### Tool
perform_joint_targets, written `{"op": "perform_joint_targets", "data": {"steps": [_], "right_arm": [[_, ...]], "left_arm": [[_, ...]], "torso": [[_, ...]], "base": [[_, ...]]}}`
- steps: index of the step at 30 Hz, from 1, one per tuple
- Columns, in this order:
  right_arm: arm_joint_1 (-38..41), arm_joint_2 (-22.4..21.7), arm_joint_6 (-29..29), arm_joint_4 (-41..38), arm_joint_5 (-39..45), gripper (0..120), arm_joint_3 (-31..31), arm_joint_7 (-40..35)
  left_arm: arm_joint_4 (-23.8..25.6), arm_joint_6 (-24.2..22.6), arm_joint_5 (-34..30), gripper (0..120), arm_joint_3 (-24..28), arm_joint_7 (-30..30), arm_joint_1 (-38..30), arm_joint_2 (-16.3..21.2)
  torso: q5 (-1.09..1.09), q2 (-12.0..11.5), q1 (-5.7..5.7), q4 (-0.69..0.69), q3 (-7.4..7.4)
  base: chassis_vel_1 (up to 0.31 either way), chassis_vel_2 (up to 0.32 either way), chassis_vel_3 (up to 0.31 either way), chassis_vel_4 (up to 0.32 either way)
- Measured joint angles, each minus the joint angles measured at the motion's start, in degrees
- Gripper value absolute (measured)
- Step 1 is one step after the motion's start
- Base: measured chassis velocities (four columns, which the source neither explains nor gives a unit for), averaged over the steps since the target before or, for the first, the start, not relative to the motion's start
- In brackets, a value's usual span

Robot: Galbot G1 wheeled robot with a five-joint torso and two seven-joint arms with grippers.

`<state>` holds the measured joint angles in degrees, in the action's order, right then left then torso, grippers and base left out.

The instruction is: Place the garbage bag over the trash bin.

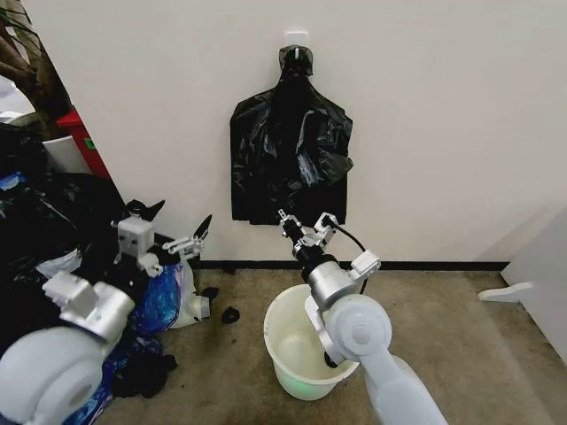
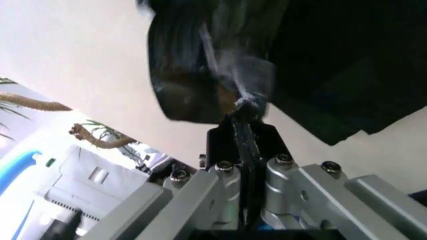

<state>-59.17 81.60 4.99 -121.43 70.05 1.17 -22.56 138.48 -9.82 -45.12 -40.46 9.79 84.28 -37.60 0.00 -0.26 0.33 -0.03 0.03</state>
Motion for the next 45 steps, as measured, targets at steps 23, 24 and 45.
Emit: {"op": "perform_joint_targets", "data": {"steps": [23, 24, 45], "right_arm": [[2.9, 0.9, -0.2, 3.9, -1.2, 0, -2.2, 0.7], [2.9, 0.8, -0.2, 3.9, -1.2, 0, -2.1, 0.7], [0.4, -0.9, -0.1, 1.4, -1.0, 0, 0.7, 0.7]], "left_arm": [[-14.6, -12.5, -15.7, 100, 39.0, 8.4, -54.4, 4.6], [-14.9, -13.0, -15.9, 100, 40.1, 8.6, -55.7, 4.2], [-21.8, -30.2, -27.2, 100, 60.2, 31.0, -81.3, -10.2]], "torso": [[0.01, 0.0, 0.0, -0.02, 0.0], [0.01, 0.0, 0.0, -0.02, 0.0], [0.03, 0.0, 0.0, -0.02, 0.0]], "base": [[0.0, 0.0, 0.0, 0.0], [0.0, 0.0, 0.0, 0.0], [0.0, 0.0, 0.0, 0.0]]}}
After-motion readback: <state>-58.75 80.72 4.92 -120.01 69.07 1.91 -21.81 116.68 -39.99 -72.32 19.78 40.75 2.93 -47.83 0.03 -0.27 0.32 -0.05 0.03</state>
